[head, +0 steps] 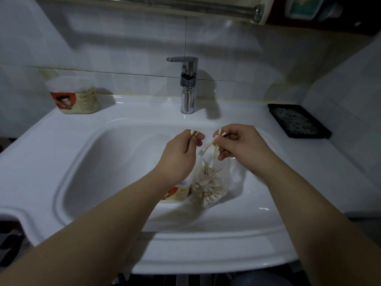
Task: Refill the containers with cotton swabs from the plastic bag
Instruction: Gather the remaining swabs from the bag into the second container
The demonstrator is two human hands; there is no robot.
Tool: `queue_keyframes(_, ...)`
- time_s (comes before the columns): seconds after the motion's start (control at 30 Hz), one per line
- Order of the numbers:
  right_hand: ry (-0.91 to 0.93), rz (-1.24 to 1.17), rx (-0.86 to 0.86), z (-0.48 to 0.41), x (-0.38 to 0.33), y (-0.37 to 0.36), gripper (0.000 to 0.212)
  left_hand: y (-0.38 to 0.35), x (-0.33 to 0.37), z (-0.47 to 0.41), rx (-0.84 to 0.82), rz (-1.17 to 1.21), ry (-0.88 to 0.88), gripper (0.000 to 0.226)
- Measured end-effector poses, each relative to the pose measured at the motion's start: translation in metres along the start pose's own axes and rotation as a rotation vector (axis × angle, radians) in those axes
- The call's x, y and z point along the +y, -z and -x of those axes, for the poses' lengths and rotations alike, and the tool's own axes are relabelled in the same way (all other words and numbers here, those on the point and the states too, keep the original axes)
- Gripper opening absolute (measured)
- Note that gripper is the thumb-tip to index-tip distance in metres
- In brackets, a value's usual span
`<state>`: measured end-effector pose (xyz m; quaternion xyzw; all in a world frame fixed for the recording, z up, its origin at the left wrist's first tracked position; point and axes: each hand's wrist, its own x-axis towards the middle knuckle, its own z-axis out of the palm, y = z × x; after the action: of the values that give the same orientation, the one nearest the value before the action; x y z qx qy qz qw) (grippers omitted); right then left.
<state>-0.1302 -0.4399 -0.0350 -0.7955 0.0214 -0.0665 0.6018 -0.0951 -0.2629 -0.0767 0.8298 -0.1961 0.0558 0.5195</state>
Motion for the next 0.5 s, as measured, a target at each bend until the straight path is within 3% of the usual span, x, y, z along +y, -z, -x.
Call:
queue_keyframes(0.2, 0.014, -0.021, -0.064, 0.0019, -0.0006, -0.0055, 0.008, -0.0009, 0.0019, 0.0003, -0.135, -0.134, -0.140, 0.028)
queue_keyframes(0.3, 0.007, -0.031, -0.072, 0.0028, -0.0009, -0.0044, 0.011, -0.0010, 0.0016, 0.0000, -0.115, -0.188, -0.172, 0.029)
queue_keyframes(0.37, 0.002, 0.021, -0.081, 0.0024, 0.0011, -0.0034, 0.017, 0.0006, -0.0008, -0.0012, -0.087, -0.205, -0.140, 0.033)
queue_keyframes(0.5, 0.008, 0.196, -0.076, 0.0006, 0.0047, -0.0022, 0.023, 0.0027, -0.0042, -0.0048, -0.033, -0.142, 0.020, 0.021)
